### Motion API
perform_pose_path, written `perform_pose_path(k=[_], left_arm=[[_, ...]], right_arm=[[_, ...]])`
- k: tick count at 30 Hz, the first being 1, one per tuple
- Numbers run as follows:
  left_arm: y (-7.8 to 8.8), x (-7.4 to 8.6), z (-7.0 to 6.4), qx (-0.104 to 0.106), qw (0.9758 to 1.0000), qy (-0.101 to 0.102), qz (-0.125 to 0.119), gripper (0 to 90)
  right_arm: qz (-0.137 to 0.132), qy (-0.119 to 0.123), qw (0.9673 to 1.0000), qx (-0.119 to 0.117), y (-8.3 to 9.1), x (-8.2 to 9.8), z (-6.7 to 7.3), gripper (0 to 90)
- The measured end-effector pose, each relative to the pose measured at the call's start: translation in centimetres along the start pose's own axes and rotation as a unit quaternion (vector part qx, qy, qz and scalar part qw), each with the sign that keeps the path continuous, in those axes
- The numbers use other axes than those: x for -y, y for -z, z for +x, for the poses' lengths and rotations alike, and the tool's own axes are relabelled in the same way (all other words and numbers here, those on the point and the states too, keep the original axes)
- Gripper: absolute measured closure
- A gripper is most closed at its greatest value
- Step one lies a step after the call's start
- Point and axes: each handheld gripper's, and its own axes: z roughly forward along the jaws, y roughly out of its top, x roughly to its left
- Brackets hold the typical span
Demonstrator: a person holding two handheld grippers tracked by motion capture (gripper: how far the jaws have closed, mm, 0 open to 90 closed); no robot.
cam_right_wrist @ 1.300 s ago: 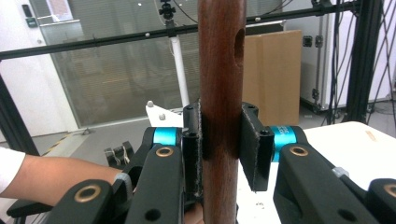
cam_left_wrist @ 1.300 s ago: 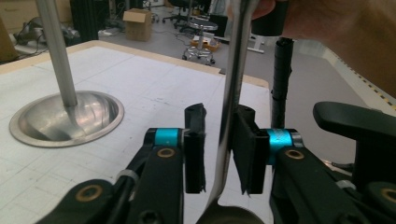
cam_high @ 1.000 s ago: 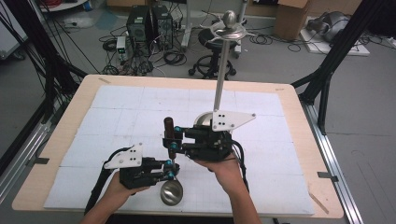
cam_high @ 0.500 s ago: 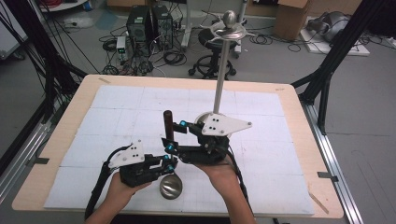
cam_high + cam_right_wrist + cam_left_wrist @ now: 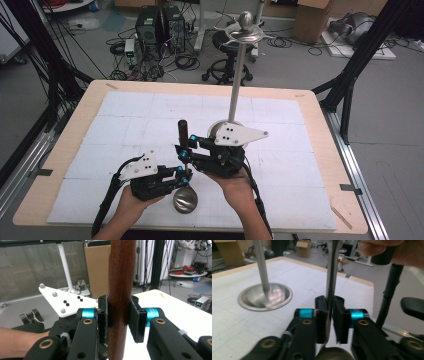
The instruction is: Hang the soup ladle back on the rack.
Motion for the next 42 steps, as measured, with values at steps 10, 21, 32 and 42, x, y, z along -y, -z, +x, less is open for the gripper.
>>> perform_pose_path(k=[10, 21, 32, 42], left_arm=[[2.7, 1.3, 1.6, -0.015, 0.9996, 0.000, -0.023, 32.5], [6.0, 2.7, 3.6, -0.077, 0.9959, 0.000, -0.047, 19.6], [6.7, 3.0, 4.1, -0.089, 0.9947, 0.001, -0.052, 19.6], [7.1, 3.1, 4.4, -0.093, 0.9942, 0.006, -0.054, 20.1]], right_arm=[[-0.019, -0.022, 0.9992, 0.029, 1.4, -1.8, -3.3, 72.5], [-0.023, -0.015, 0.9989, 0.039, 1.2, -6.1, -6.4, 72.5], [-0.027, -0.012, 0.9971, 0.070, 1.2, -9.6, -8.7, 72.5], [-0.037, -0.037, 0.9934, 0.102, 2.1, -10.4, -11.1, 72.4]])
